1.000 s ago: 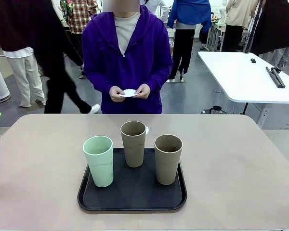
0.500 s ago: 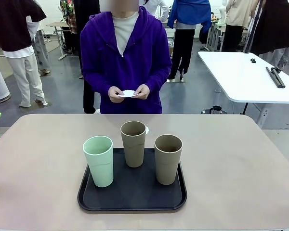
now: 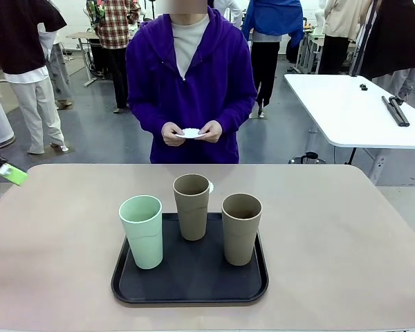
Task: Place coasters on the table and set cups on them.
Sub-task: Pick up one Reusable plastic cup and place it on a coaster set by the human.
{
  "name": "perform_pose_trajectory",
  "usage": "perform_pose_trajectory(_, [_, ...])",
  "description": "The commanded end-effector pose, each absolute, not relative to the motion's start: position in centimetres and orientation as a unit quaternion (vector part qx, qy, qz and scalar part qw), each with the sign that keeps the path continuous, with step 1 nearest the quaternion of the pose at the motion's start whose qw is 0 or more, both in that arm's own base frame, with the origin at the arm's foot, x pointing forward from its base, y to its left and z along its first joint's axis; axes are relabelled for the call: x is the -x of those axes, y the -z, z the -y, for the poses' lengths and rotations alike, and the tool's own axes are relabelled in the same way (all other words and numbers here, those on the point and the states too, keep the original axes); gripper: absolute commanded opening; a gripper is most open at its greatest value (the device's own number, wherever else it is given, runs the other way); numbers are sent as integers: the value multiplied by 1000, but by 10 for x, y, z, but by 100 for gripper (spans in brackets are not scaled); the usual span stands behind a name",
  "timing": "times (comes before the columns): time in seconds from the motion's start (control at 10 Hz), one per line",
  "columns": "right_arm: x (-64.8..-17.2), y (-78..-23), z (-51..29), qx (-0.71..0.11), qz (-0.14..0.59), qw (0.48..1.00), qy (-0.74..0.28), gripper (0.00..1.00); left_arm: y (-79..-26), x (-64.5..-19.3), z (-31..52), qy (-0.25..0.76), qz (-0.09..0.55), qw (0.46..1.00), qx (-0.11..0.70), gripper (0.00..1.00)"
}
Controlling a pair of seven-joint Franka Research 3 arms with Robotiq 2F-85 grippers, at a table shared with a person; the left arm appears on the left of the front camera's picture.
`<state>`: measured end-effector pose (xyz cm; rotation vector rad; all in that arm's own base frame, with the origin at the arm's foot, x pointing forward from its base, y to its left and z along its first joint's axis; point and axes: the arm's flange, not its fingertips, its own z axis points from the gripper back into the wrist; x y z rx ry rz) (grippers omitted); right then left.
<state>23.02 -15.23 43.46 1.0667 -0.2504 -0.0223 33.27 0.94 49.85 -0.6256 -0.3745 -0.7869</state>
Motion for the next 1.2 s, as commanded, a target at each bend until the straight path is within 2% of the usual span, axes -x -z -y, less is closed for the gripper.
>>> perform_pose_trajectory(0.0, [-230, -435, 153, -511, 121, 851, 11, 100, -488, -329, 42, 557, 196, 788, 175, 100])
perform_pose_trajectory(0.3, [-230, -435, 153, -511, 121, 851, 11, 100, -472, -338, 101, 619, 121, 768, 108, 100])
perform_pose_trajectory(0.4, [-230, -435, 153, -511, 121, 851, 11, 100, -469, -343, 108, 619, 125, 769, 103, 100])
perform_pose_trajectory(0.5, [-230, -435, 153, -511, 121, 851, 11, 100, -477, -341, 109, 552, 161, 809, 117, 100])
perform_pose_trajectory(0.6, [-230, -435, 153, -511, 121, 851, 11, 100, -477, -332, 115, 624, 109, 765, 115, 100])
perform_pose_trajectory(0.7, [-230, -435, 153, -511, 121, 851, 11, 100, -477, -332, 115, 624, 109, 765, 115, 100])
perform_pose_trajectory(0.8, [-230, -435, 153, -511, 121, 851, 11, 100, -476, -340, 115, 606, 126, 778, 109, 100])
perform_pose_trajectory(0.9, [-230, -435, 153, -511, 121, 851, 11, 100, -465, -351, 95, 641, 154, 742, 123, 100])
perform_pose_trajectory(1.0, [-230, -435, 153, -511, 121, 851, 11, 100, -460, -365, 75, 639, 238, 705, 194, 100])
perform_pose_trajectory(1.1, [-230, -435, 153, -511, 121, 851, 11, 100, -455, -372, 57, 645, 294, 652, 269, 100])
